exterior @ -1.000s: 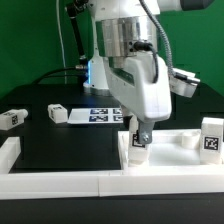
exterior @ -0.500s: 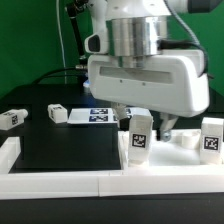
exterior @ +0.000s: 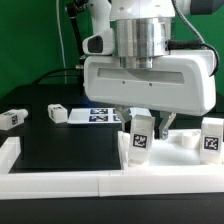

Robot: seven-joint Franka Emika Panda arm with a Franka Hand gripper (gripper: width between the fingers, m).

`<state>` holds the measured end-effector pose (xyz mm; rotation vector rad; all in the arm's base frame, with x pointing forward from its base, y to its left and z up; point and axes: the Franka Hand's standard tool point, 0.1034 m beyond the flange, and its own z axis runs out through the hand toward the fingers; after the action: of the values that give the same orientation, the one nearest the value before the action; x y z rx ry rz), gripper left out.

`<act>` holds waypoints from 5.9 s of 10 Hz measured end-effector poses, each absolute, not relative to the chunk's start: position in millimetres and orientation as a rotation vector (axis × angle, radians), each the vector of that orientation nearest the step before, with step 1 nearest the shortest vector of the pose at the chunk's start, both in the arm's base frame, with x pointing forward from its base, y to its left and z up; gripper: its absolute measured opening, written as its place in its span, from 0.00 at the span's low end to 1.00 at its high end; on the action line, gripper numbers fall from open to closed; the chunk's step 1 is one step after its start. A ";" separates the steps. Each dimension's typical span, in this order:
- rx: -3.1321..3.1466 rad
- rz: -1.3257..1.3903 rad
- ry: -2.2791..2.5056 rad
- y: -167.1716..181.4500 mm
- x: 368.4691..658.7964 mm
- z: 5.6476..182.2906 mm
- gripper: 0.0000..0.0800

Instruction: Assemble square table

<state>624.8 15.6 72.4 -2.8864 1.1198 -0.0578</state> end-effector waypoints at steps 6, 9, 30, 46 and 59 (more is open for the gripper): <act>-2.152 0.068 2.131 12.3 623.3 70.6 0.36; -1.834 0.122 2.342 9.7 626.1 70.4 0.36; -2.461 0.001 1.777 12.2 621.8 67.6 0.36; -2.958 0.001 0.693 6.1 621.9 63.4 0.81; -1.817 0.155 2.313 8.6 627.9 60.2 0.36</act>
Offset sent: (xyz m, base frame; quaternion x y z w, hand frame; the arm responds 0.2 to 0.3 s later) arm -0.0082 -0.0205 -0.0092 -0.0248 0.0000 0.2958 0.9549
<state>627.9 8.6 60.2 -1.8171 2.3134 0.1548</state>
